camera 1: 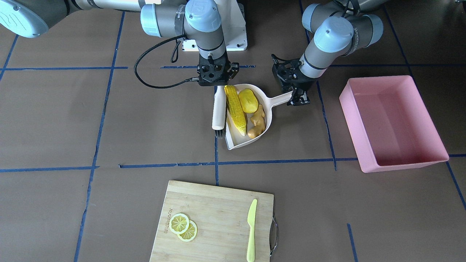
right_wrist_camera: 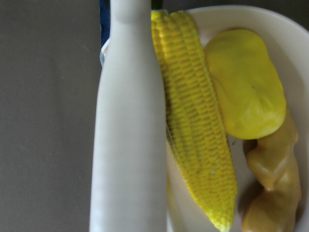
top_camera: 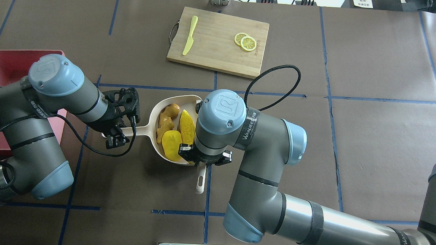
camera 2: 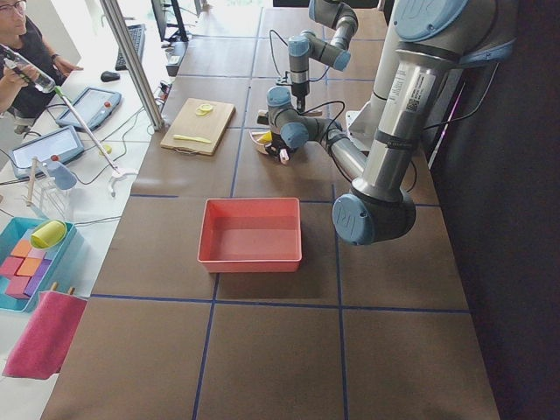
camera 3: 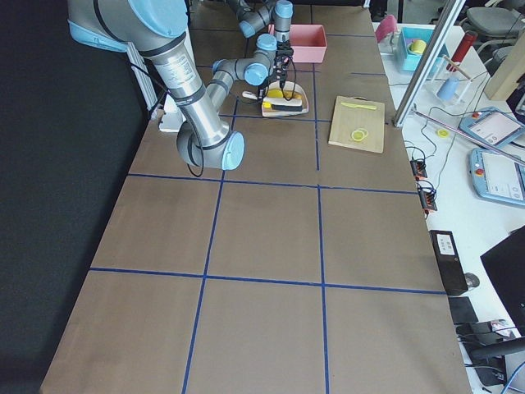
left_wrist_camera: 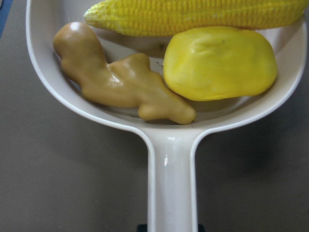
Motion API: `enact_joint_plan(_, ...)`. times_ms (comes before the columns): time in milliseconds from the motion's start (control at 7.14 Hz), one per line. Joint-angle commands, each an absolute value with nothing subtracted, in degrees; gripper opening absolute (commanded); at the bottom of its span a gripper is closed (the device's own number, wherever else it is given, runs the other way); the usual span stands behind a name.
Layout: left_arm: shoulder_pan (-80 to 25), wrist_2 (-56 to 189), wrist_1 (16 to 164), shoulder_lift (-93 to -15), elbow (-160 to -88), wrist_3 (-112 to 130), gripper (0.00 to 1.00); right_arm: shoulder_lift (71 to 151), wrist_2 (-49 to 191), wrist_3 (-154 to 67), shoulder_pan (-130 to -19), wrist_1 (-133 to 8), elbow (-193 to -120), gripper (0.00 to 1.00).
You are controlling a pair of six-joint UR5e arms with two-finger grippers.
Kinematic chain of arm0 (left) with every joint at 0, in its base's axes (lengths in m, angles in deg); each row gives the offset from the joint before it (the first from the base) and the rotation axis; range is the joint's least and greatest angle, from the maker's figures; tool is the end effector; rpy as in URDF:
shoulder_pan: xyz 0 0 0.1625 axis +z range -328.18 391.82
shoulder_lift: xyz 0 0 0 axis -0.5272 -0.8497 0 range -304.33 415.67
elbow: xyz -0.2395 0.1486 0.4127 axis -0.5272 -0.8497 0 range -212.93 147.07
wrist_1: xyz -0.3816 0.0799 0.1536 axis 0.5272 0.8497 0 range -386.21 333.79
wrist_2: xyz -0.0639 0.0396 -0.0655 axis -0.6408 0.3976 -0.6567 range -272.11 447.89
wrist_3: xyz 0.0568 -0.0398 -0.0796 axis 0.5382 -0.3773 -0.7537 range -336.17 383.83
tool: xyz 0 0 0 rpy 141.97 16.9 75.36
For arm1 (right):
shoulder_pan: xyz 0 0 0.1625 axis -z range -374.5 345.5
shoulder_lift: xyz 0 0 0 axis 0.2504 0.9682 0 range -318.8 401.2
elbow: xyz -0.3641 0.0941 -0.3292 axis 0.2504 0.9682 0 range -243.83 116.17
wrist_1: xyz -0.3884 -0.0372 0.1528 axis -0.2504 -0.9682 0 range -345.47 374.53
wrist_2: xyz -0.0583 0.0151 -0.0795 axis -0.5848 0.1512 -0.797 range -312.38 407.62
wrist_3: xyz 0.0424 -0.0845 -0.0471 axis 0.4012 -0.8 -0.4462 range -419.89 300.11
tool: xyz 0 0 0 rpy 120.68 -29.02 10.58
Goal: Sweep and dump trash into bin
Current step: 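Sweep the corn, potato and ginger into the dustpan with the right-held brush, then lift the dustpan toward the pink bin with the left gripper while the right withdraws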
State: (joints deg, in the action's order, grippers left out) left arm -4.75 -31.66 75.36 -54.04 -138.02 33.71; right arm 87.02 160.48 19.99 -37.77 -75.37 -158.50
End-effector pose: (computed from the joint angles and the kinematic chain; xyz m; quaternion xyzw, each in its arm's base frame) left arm 0.4576 -0.4406 0.3974 0.2666 0.3589 0.5519 0.7039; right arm -0.6512 -0.3805 0.2105 -0.0561 -0.4408 0.0206 0.8956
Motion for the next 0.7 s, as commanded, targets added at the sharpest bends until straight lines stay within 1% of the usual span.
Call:
enact_joint_plan(0, -4.8, -31.7, 79.4, -53.4, -137.5, 32.9, 0.00, 88.0, 161.7, 20.0, -39.1, -77.0, -160.2, 0.02)
enact_joint_plan(140, -4.9, -31.7, 82.1, -53.1, -137.2, 32.9, 0.00, 89.4, 162.3, 20.0, -39.9, -77.2, -162.0, 0.02)
enact_joint_plan(420, -4.9, -31.7, 84.7, -53.1, -137.3, 30.2, 0.00, 96.0, 163.9, 19.7, -41.9, -82.0, -171.8, 0.02)
enact_joint_plan(560, -5.0, -31.7, 85.5, -53.0, -137.4, 29.1, 0.00, 98.3, 163.9, 19.6, -43.5, -83.5, -175.3, 0.02)
